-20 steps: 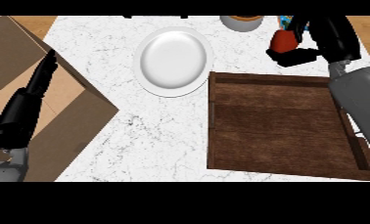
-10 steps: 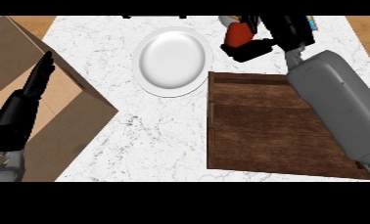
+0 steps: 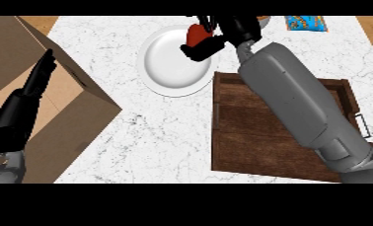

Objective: Pick the bell pepper from the tray and place it in the plate

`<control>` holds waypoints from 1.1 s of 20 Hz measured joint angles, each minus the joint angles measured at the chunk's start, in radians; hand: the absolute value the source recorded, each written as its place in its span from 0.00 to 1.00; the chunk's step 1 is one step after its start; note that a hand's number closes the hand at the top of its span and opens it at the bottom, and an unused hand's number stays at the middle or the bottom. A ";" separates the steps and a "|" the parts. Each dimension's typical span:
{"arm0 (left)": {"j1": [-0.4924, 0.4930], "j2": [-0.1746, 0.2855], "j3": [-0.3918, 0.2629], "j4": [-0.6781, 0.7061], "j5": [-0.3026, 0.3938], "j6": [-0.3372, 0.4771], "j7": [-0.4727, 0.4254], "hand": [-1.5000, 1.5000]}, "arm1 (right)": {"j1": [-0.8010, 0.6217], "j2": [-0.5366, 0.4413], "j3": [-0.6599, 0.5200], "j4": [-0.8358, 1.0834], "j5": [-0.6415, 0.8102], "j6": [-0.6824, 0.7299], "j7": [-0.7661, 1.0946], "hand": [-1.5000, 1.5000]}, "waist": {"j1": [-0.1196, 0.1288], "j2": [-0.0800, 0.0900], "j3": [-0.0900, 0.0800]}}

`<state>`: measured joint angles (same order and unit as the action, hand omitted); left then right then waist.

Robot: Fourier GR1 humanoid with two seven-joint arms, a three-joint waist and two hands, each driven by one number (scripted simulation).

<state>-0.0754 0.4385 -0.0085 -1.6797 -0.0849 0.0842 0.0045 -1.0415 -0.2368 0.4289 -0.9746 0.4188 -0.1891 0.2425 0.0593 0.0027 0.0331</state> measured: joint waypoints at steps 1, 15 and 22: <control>-0.004 -0.002 0.000 0.003 0.000 -0.001 0.002 0.50 | -0.009 0.022 0.006 0.023 0.003 0.003 0.005 1.00 | 0.000 0.001 0.000; -0.036 -0.029 -0.020 0.003 -0.030 -0.005 0.020 0.50 | -0.084 0.220 -0.043 0.359 -0.041 -0.057 0.010 0.00 | 0.030 0.019 -0.001; -0.045 -0.038 -0.024 0.003 -0.035 -0.013 0.025 0.50 | -0.098 0.234 -0.073 0.458 -0.102 -0.134 -0.032 0.00 | 0.043 0.021 -0.002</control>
<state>-0.1206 0.4002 -0.0325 -1.6764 -0.1196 0.0713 0.0296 -1.1390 -0.0032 0.3561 -0.5163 0.3173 -0.3234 0.2105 0.1024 0.0242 0.0312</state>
